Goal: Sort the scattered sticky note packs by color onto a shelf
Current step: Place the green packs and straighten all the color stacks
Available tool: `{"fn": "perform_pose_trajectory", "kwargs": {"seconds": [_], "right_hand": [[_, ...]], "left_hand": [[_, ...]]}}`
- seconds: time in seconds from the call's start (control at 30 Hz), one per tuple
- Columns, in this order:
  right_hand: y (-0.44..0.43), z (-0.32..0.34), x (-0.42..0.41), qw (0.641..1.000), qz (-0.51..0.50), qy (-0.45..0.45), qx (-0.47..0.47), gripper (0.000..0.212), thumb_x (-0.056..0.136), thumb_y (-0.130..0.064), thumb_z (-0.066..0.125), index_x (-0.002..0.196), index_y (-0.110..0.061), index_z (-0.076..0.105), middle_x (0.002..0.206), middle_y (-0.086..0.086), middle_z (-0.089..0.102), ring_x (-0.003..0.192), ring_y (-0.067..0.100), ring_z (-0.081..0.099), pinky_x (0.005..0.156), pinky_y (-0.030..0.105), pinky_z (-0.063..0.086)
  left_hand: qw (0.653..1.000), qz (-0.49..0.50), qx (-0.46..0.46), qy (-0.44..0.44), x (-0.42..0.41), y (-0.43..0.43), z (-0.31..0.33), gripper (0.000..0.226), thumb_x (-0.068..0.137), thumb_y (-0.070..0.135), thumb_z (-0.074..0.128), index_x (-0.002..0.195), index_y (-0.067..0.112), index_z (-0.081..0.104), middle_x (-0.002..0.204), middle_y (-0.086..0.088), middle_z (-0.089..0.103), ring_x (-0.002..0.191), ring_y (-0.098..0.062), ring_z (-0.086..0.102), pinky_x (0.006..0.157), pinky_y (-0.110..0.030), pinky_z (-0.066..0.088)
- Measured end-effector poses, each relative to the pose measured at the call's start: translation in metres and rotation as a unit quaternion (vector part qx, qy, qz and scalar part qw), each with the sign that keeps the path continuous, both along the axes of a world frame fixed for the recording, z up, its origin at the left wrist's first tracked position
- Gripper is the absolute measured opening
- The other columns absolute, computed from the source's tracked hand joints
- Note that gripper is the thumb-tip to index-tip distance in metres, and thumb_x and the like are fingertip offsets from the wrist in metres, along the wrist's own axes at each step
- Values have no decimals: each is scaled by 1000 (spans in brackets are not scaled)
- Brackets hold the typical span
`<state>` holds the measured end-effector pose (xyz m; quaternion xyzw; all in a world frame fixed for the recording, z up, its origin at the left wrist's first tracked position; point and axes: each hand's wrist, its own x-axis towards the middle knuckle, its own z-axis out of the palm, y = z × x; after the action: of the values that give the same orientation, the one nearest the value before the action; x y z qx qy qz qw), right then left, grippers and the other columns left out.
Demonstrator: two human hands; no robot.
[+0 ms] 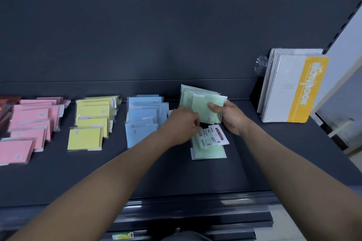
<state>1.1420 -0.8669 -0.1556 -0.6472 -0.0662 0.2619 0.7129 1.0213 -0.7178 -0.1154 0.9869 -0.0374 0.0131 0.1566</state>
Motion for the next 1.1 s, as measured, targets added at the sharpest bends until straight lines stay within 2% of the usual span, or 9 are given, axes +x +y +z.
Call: {"fn": "perform_pose_trajectory", "kwargs": {"seconds": [0.07, 0.13, 0.33, 0.5, 0.63, 0.7, 0.9, 1.0, 1.1], "right_hand": [[-1, 0, 0, 1000, 0, 0, -3, 28, 85, -10, 68, 113, -9, 63, 108, 9, 71, 103, 28, 67, 95, 42, 50], [-3, 0, 0, 1000, 2, 1, -6, 34, 84, -11, 69, 117, -7, 62, 110, 10, 71, 104, 27, 67, 96, 42, 50], [-4, -1, 1, 1000, 6, 7, 0, 37, 84, -12, 69, 120, -7, 60, 112, 10, 70, 106, 28, 66, 98, 43, 49], [-3, -1, -1, 1000, 7, 7, 4, 38, 87, -10, 66, 124, -5, 58, 118, 12, 67, 110, 28, 64, 99, 42, 48], [-4, 1, -1, 1000, 7, 14, 14, 38, 88, -8, 64, 125, -5, 56, 117, 12, 67, 107, 27, 64, 95, 39, 50], [-3, 1, -1, 1000, 6, 18, 18, 39, 88, -8, 64, 126, -4, 55, 116, 11, 67, 105, 26, 65, 95, 40, 50], [-3, 0, 0, 1000, 13, 19, 19, 40, 88, -8, 64, 126, -3, 55, 118, 14, 67, 107, 28, 64, 96, 40, 50], [-4, -1, 2, 999, 21, 19, 21, 42, 88, -9, 64, 128, -4, 55, 121, 13, 66, 113, 28, 62, 101, 40, 46], [-4, -2, 2, 999, 22, 22, 24, 42, 88, -8, 64, 129, -5, 54, 121, 12, 66, 112, 27, 62, 101, 41, 47]], "left_hand": [[994, -22, -43, 100, -2, -12, 3, 47, 78, 48, 67, 109, 15, 61, 104, 1, 53, 99, -19, 51, 82, -31, 42], [986, -30, -57, 156, -3, -17, 2, 63, 71, 51, 73, 120, 17, 53, 111, 3, 45, 101, -17, 50, 84, -31, 44], [989, -31, -54, 137, 1, -17, 0, 43, 79, 35, 70, 113, 15, 52, 114, -2, 51, 101, -19, 52, 80, -29, 42], [980, -25, -53, 189, 0, -22, 3, 62, 73, 29, 77, 124, 12, 45, 119, -4, 49, 106, -20, 48, 90, -32, 44], [974, -29, -59, 215, 0, -18, 2, 56, 74, 27, 76, 120, 12, 47, 115, -3, 50, 96, -18, 52, 80, -29, 46], [971, -26, -92, 219, -2, -16, 1, 54, 76, 23, 74, 120, 13, 44, 110, 2, 50, 93, -15, 51, 75, -26, 42], [955, 0, -268, 129, -1, -2, 7, 21, 80, 0, 63, 90, 17, 56, 90, 1, 59, 73, -10, 54, 64, -21, 48], [957, 37, -286, 15, 0, 10, 11, 21, 79, -4, 62, 82, 16, 64, 82, 4, 57, 73, -9, 52, 63, -15, 42], [966, 67, -245, -42, -2, 24, 8, 15, 80, -2, 64, 84, 12, 68, 99, -1, 48, 77, -8, 47, 64, -12, 41]]}}
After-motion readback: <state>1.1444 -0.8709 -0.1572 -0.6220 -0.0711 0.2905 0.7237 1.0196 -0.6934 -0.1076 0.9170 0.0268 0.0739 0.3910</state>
